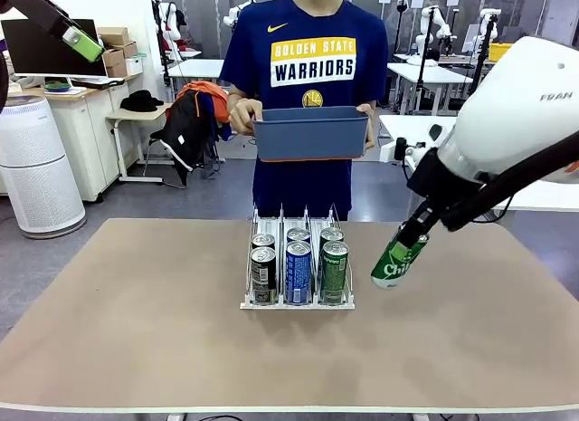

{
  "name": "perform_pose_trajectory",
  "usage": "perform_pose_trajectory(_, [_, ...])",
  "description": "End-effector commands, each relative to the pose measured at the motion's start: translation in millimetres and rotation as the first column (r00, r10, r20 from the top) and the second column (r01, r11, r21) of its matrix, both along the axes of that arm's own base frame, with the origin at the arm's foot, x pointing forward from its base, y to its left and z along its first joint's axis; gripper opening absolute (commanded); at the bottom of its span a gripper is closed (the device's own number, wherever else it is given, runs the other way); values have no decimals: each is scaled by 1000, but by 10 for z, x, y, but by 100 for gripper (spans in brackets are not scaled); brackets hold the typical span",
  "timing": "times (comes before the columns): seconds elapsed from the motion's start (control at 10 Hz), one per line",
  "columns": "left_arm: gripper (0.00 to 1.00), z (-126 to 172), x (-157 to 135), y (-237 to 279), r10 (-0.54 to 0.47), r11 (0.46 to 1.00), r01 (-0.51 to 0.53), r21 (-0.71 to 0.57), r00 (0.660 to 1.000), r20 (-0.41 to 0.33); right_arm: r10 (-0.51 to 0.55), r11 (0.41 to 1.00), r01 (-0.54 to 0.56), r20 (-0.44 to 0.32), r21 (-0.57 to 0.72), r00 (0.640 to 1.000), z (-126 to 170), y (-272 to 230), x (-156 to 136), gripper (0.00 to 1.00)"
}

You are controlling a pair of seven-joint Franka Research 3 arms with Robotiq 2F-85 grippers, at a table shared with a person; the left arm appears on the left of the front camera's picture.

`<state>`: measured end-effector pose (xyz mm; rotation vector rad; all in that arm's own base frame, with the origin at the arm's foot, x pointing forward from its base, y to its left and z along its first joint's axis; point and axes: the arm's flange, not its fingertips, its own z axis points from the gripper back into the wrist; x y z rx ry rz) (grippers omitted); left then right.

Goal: Fill the beverage cans into the dispenser.
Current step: Place the picked Sprite in the line of the Automatic Can Dispenser with the same cans.

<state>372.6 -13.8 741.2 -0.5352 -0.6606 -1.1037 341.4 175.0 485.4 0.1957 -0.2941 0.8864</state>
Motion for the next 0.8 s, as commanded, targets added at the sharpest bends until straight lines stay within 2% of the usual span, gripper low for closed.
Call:
perform_pose_trajectory(0.0, [100, -1, -1, 13, 1, 1000, -1, -2, 1000, 0, -52, 998, 54, 39, -32, 998, -125, 191, -49, 58])
perform_pose_trajectory(0.3, [100, -1, -1, 13, 1, 1000, -1, -2, 1000, 0, -135, 990, 136, 30, -44, 990, -263, 525, -87, 58])
perform_pose_trajectory(0.5, [100, -1, -1, 13, 1, 1000, -1, -2, 1000, 0, -192, 980, 195, 61, -46, 980, -314, 690, -99, 58])
perform_pose_trajectory(0.7, [100, -1, -1, 13, 1, 1000, -1, -2, 1000, 0, -188, 980, 193, 89, -51, 978, -379, 756, 8, 58])
